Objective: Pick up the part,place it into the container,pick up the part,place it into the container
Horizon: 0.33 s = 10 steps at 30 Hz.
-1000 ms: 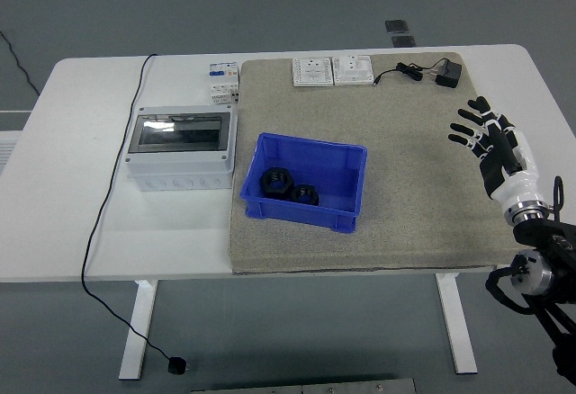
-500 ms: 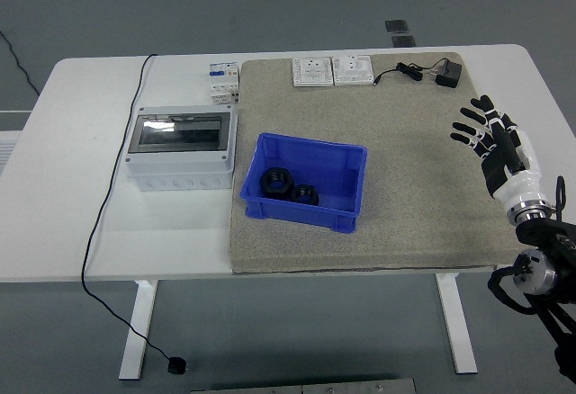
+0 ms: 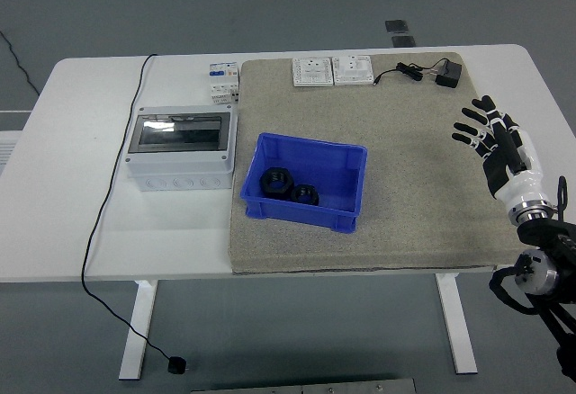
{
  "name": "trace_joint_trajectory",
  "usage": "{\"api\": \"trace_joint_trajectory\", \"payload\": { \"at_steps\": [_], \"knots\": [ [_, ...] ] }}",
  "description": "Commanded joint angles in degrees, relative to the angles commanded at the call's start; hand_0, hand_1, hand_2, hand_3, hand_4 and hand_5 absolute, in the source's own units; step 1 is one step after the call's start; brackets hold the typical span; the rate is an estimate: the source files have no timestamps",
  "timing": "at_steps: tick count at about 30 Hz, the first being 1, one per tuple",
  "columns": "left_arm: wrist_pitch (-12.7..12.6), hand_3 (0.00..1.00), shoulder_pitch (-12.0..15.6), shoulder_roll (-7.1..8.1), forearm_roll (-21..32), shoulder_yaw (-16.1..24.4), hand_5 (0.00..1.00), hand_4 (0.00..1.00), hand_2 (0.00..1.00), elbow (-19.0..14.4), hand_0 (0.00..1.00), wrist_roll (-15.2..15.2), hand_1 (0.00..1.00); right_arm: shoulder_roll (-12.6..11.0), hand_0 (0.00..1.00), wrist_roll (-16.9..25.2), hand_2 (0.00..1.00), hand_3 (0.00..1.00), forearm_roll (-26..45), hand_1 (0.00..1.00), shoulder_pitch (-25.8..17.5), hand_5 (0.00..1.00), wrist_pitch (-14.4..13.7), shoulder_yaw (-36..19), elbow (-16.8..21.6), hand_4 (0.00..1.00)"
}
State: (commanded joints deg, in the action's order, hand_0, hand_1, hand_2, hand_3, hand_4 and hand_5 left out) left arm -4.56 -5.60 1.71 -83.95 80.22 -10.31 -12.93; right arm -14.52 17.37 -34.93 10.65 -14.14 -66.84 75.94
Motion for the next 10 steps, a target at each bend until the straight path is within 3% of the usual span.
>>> {"api": "trace_joint_trajectory", "payload": {
  "at_steps": [10],
  "knots": [
    [-0.2, 0.546, 0.0, -0.07, 0.4, 0.0, 0.461, 0.554, 0.697, 0.0, 0.718, 0.2, 0.588, 0.0, 0.587, 0.1, 0.638, 0.651, -0.1, 0.557, 0.0, 0.533, -0.1, -0.5, -0.1, 0.784]
  ]
}}
